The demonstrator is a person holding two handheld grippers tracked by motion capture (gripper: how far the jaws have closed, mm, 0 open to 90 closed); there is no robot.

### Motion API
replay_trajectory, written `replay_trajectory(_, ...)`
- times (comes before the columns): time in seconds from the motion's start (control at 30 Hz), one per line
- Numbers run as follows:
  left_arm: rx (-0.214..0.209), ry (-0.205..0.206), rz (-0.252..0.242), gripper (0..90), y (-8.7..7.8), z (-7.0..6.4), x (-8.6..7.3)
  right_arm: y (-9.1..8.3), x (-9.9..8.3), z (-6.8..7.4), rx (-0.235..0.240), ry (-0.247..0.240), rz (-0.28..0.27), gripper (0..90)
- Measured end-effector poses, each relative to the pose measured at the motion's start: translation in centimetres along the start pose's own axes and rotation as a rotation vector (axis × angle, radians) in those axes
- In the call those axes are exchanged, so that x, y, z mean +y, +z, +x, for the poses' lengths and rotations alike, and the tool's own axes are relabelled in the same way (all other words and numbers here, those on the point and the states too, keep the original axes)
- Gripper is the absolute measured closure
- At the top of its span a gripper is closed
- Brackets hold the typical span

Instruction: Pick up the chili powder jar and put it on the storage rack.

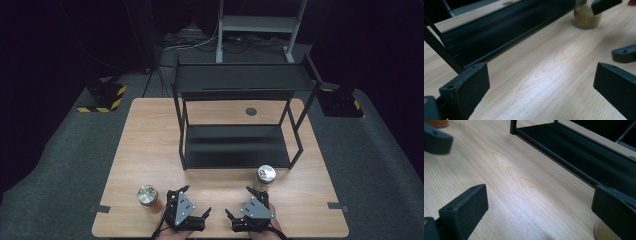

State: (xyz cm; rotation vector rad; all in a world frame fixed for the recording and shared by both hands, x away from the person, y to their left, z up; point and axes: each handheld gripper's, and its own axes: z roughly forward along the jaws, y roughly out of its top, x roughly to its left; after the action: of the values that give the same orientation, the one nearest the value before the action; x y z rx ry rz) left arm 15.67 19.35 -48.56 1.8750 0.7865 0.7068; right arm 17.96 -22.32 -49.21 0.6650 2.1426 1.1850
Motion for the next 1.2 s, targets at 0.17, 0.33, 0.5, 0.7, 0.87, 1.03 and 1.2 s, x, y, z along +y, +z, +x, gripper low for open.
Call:
replay_trajectory(0.17, -0.002, -0.008, -0.039, 0.7, -1.1, -0.2, 0.7, 0.0, 0.0, 0.0, 0.001, -0.002, -0.002, 0.0)
replay_trajectory(0.33, -0.005, -0.007, -0.077, 0.6, -2.3, -0.2, 1.5, 0.0, 0.0, 0.0, 0.001, -0.001, 0.0, 0.0)
replay_trajectory(0.5, -0.003, -0.006, -0.105, 0.6, -3.9, 0.1, 2.2, 0.0, 0.0, 0.0, 0.001, -0.004, 0.0, 0.0)
replay_trajectory(0.7, 0.015, -0.004, -0.123, 0.6, -5.5, 0.6, 2.6, 0.0, -0.1, 0.1, -0.004, -0.005, -0.004, 0.0)
replay_trajectory(0.87, 0.036, -0.014, -0.128, 0.6, -6.4, 1.2, 2.6, 0.0, 0.0, 0.1, -0.003, 0.0, -0.002, 0.0)
replay_trajectory(1.03, 0.069, -0.034, -0.128, 0.4, -7.3, 1.8, 1.8, 0.0, 0.0, 0.1, -0.001, -0.014, -0.002, 0.0)
replay_trajectory(1.2, 0.1, -0.031, -0.125, 0.4, -8.2, 2.1, 1.6, -0.1, -0.1, 0.1, -0.001, -0.003, -0.006, 0.0)
